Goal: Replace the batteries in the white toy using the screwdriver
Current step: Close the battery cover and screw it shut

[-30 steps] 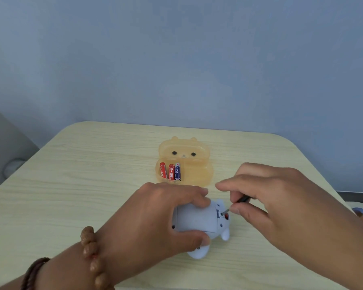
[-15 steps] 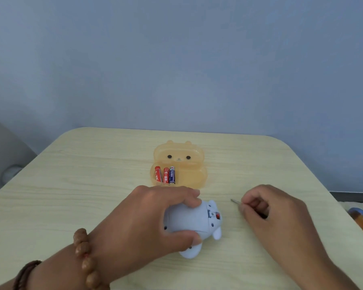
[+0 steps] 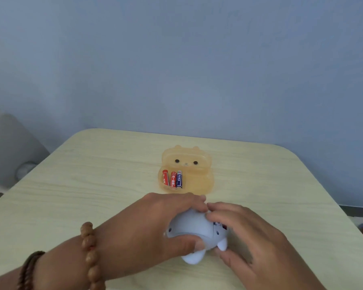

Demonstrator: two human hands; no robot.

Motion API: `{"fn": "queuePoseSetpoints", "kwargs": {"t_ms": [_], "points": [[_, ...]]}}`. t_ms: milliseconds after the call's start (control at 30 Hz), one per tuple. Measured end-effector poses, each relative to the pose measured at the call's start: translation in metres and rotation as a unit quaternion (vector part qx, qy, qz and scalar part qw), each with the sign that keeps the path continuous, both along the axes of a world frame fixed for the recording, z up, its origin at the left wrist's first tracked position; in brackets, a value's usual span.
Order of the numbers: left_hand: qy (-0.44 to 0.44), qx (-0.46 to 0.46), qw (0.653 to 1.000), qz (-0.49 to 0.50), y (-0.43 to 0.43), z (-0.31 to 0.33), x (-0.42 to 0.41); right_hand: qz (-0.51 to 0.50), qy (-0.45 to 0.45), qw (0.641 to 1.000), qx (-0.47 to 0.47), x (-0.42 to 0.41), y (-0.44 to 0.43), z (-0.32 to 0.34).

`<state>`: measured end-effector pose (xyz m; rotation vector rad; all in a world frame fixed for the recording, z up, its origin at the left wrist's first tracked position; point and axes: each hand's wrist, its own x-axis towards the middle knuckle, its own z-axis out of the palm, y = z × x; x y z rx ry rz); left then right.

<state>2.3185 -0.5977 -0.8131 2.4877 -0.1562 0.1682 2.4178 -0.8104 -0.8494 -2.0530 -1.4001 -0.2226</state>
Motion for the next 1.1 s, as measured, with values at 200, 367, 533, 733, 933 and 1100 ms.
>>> {"fn": "queuePoseSetpoints", "kwargs": {"t_ms": [200,367,533,733,933,1100], "points": [[0.034,-0.088,0.996,0.008,0.009,0.003,-0.011,-0.029,0.370,0.926,0.070,-0.010,0.002,0.026],[-0.017,-0.003,1.000,0.014,0.008,-0.004,-0.012,-0.006,0.595,0.801,0.071,-0.008,0.009,0.034],[-0.032,-0.106,0.994,0.021,0.024,-0.011,-0.004,0.004,0.477,0.879,-0.002,-0.007,0.011,0.040],[-0.039,-0.126,0.989,0.064,0.078,0.024,0.025,-0.008,0.190,0.979,-0.068,0.045,0.075,0.076],[-0.017,-0.090,0.987,0.129,0.167,0.042,0.090,-0.001,0.150,0.987,-0.062,0.121,0.172,0.078],[-0.002,-0.099,0.983,0.157,0.206,0.017,0.118,-0.021,0.165,0.983,-0.082,0.154,0.220,0.054]]}}
